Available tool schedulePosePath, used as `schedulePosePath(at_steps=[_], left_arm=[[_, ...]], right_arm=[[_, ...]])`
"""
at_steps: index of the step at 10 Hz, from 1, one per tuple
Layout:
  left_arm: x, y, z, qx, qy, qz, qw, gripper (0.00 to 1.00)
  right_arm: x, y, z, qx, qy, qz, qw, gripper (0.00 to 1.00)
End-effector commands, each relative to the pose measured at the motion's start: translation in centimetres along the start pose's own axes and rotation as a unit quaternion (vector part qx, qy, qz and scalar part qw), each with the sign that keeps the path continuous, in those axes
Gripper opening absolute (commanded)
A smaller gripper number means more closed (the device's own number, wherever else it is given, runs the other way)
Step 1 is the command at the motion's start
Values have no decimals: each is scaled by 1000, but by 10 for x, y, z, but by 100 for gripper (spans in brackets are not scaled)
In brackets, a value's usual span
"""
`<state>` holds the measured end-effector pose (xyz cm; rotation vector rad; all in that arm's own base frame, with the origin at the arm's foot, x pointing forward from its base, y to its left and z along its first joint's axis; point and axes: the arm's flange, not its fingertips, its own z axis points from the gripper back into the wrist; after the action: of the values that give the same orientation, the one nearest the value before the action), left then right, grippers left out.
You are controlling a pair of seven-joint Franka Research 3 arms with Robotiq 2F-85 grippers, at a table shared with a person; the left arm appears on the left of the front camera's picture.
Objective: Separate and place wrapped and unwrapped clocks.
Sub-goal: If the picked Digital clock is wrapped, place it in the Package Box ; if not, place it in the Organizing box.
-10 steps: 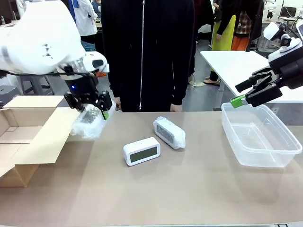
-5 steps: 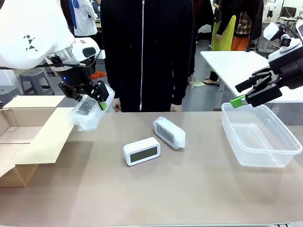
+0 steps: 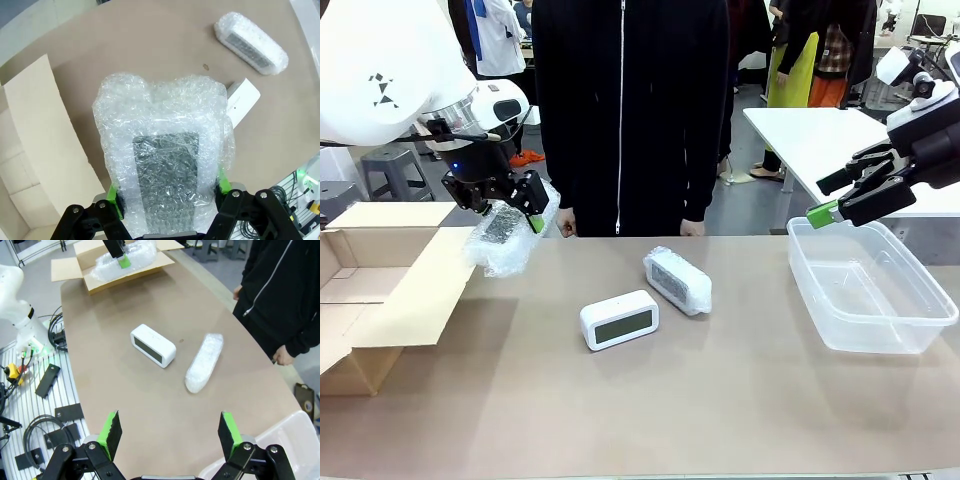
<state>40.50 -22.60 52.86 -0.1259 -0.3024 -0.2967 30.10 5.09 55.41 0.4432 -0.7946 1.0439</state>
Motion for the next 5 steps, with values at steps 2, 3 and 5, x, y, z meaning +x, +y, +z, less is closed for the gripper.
schedulePosePath(at_steps=[2, 3, 5], left_arm=[[0, -2, 4, 3, 0, 9, 1000, 44], [0, -2, 4, 3, 0, 9, 1000, 44], [0, -2, 4, 3, 0, 9, 1000, 44]], right_arm=[[-1, -2, -1, 10, -8, 3, 1000, 100], [-1, -2, -1, 10, -8, 3, 1000, 100], [-1, -2, -1, 10, -8, 3, 1000, 100]])
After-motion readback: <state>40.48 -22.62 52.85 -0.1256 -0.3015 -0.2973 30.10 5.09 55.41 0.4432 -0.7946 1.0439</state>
